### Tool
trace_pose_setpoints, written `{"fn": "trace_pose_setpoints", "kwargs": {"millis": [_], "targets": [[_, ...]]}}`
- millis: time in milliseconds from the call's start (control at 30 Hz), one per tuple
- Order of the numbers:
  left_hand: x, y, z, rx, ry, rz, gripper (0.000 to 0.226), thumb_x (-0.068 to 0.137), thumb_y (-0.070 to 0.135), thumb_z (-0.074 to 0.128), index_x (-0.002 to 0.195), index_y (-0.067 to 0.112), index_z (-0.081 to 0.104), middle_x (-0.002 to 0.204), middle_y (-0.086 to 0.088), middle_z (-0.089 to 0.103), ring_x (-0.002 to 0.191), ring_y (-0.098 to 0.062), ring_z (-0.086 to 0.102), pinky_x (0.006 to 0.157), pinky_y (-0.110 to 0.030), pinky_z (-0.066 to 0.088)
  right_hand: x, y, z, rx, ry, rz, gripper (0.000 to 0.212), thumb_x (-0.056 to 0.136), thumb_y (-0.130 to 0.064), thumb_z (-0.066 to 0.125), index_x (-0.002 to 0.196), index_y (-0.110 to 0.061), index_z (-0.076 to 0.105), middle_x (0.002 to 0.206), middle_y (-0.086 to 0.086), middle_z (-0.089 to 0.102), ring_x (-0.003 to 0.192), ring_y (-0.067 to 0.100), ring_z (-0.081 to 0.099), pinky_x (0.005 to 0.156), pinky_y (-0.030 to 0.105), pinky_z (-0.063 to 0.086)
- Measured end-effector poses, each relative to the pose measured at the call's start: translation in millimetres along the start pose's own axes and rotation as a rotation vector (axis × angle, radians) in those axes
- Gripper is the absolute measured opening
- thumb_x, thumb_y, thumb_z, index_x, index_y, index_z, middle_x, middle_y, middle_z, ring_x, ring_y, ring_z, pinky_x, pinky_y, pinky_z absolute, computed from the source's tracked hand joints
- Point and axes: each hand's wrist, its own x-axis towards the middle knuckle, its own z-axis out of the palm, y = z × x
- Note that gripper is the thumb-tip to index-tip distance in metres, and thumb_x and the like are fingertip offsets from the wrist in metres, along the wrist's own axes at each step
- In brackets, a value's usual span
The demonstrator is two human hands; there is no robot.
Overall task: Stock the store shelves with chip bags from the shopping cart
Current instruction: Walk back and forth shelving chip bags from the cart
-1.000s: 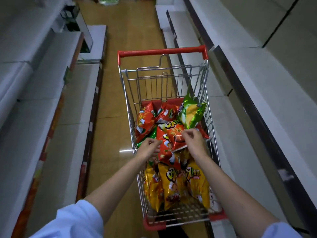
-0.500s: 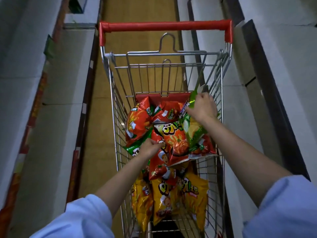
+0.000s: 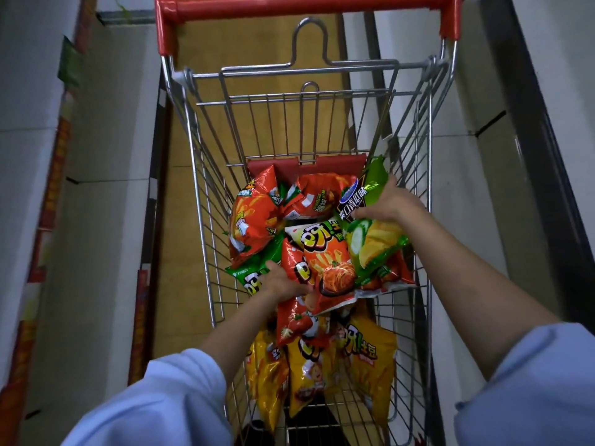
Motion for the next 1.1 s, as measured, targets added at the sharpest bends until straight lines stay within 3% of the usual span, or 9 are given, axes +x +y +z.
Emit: {"fn": "trace_pose_setpoints", "kwargs": {"millis": [200, 400, 533, 700, 833, 933, 1100], "targets": [[-21, -4, -12, 0.094, 0.013, 0.107, 0.085, 0.076, 0.029, 0.08, 0.136, 0.002, 0.027, 0.136, -0.017, 0.047, 0.125, -0.035, 0.049, 0.103, -0.044, 0.043, -35, 4, 2, -0.049, 0.09, -0.008, 0.118, 0.074, -0.054, 0.074, 0.154, -0.012, -0.001, 0.145, 0.016, 0.045, 0.13, 0.033, 0.046, 0.101, 0.043, 0.042], [-46, -10, -53, 0.086, -0.007, 0.178, 0.086, 0.065, 0.028, 0.086, 0.133, 0.008, 0.037, 0.129, -0.014, 0.055, 0.117, -0.032, 0.055, 0.099, -0.044, 0.048, -89, 17, 11, 0.077, 0.143, -0.008, 0.116, 0.074, -0.056, 0.074, 0.153, -0.011, 0.003, 0.151, 0.013, 0.039, 0.134, 0.032, 0.042, 0.104, 0.042, 0.039], [-72, -10, -80, 0.099, -0.045, 0.268, 0.076, 0.064, 0.027, 0.086, 0.124, 0.01, 0.043, 0.121, -0.009, 0.057, 0.113, -0.032, 0.058, 0.097, -0.043, 0.049, -124, 29, 22, 0.324, 0.148, -0.005, 0.119, 0.071, -0.051, 0.079, 0.154, -0.013, 0.004, 0.154, 0.011, 0.033, 0.138, 0.032, 0.038, 0.108, 0.043, 0.036], [-110, -16, -112, -0.016, -0.12, 0.407, 0.075, 0.061, 0.03, 0.087, 0.121, 0.011, 0.048, 0.12, -0.009, 0.062, 0.107, -0.03, 0.062, 0.095, -0.04, 0.051, -168, 42, 44, 0.829, 0.171, 0.007, 0.121, 0.049, -0.056, 0.09, 0.145, -0.009, 0.032, 0.145, 0.007, 0.046, 0.13, 0.027, 0.047, 0.107, 0.04, 0.041], [-137, -25, -133, -0.11, -0.173, 0.559, 0.083, 0.05, 0.045, 0.083, 0.122, 0.019, 0.049, 0.114, -0.011, 0.064, 0.097, -0.03, 0.067, 0.087, -0.044, 0.056, -223, 44, 58, 1.139, 0.318, 0.0, 0.076, 0.069, -0.031, 0.086, 0.128, -0.007, 0.045, 0.12, 0.007, 0.059, 0.107, 0.024, 0.059, 0.086, 0.034, 0.049], [-164, -33, -140, -0.185, -0.269, 0.68, 0.058, 0.075, 0.027, 0.077, 0.123, 0.019, 0.046, 0.112, -0.014, 0.064, 0.094, -0.033, 0.067, 0.082, -0.044, 0.056, -263, 46, 68, 1.238, 0.413, -0.069, 0.078, 0.063, -0.037, 0.089, 0.121, -0.013, 0.044, 0.115, 0.002, 0.062, 0.1, 0.021, 0.062, 0.086, 0.036, 0.052], [-202, -43, -145, -0.203, -0.333, 0.821, 0.047, 0.085, 0.018, 0.069, 0.125, 0.019, 0.044, 0.115, -0.019, 0.063, 0.097, -0.037, 0.066, 0.086, -0.049, 0.055, -333, 58, 81, 1.303, 0.571, -0.106, 0.084, 0.069, -0.029, 0.084, 0.135, -0.015, 0.035, 0.12, 0.005, 0.058, 0.105, 0.025, 0.061, 0.093, 0.04, 0.05]]}}
